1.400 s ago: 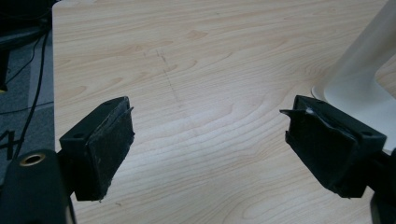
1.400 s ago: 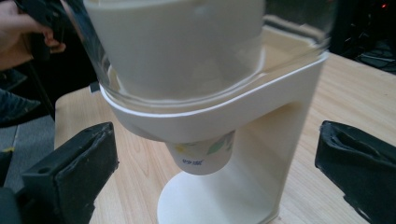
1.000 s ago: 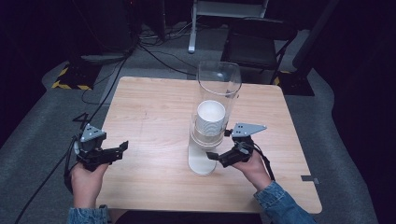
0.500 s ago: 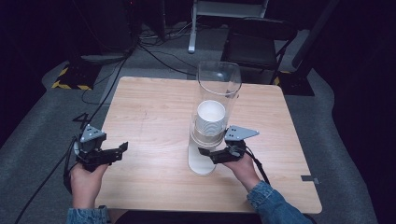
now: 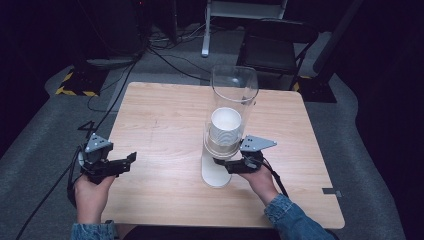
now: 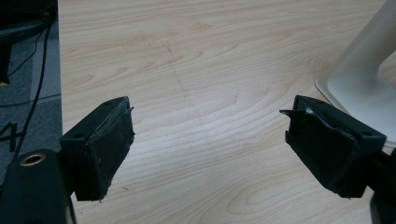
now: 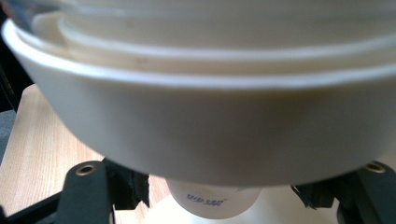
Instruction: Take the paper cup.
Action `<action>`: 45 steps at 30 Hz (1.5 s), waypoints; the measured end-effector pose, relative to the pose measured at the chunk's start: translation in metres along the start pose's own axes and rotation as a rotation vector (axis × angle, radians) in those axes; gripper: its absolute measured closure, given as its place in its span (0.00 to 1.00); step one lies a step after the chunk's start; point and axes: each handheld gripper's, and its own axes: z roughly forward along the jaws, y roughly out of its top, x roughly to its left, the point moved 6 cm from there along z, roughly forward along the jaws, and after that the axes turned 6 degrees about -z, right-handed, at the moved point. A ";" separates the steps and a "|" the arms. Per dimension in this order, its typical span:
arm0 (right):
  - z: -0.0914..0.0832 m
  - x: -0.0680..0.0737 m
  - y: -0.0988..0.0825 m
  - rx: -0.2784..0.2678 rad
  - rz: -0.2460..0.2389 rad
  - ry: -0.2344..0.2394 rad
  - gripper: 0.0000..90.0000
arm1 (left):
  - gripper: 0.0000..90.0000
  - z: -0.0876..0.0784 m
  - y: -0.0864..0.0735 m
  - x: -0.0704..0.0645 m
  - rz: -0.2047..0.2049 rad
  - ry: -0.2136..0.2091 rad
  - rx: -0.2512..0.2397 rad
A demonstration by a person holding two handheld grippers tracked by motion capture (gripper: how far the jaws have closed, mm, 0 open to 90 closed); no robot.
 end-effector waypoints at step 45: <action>0.001 0.004 -0.015 -0.045 0.029 0.008 0.38 | 0.17 0.007 0.002 -0.005 0.012 -0.012 0.014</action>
